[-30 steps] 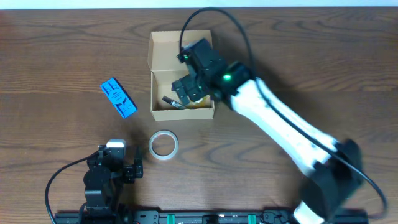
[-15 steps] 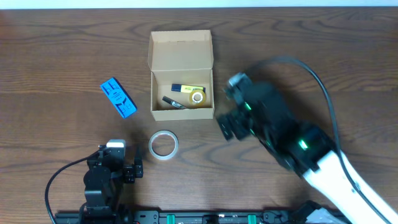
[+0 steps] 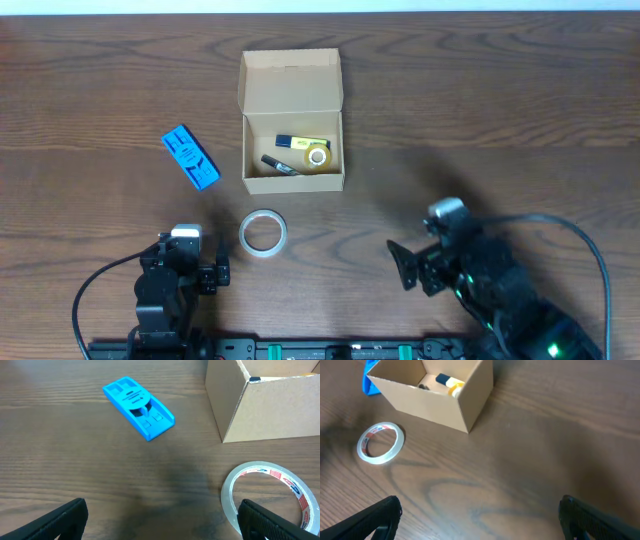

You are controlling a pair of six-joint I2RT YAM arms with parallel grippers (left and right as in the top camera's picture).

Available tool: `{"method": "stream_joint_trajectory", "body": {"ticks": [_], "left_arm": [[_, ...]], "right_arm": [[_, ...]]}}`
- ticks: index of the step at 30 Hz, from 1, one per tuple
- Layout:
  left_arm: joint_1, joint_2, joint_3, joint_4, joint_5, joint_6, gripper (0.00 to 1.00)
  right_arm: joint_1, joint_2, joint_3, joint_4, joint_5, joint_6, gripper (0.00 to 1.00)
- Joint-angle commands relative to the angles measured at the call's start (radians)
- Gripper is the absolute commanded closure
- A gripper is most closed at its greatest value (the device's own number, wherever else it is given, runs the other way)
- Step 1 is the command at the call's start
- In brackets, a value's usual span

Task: Pack container
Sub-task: 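Move the left gripper to the blue plastic holder and grasp it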

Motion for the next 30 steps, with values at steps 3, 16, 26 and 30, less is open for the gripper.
{"method": "stream_joint_trajectory", "body": {"ticks": [3, 16, 26, 30], "left_arm": [[0.004, -0.006, -0.005, 0.014, 0.002, 0.010, 0.05], [0.004, 0.251, 0.279, -0.048, -0.058, -0.289, 0.05], [0.004, 0.844, 0.598, -0.055, -0.055, -0.400, 0.05], [0.007, 1.090, 0.766, -0.051, -0.060, -0.414, 0.05]], "right_arm": [[-0.005, -0.119, -0.072, 0.001, 0.014, 0.052, 0.01], [-0.005, -0.122, -0.076, -0.031, 0.016, 0.052, 0.01], [-0.005, -0.122, -0.076, -0.031, 0.016, 0.052, 0.01], [-0.005, -0.122, -0.076, -0.031, 0.016, 0.052, 0.01]]}}
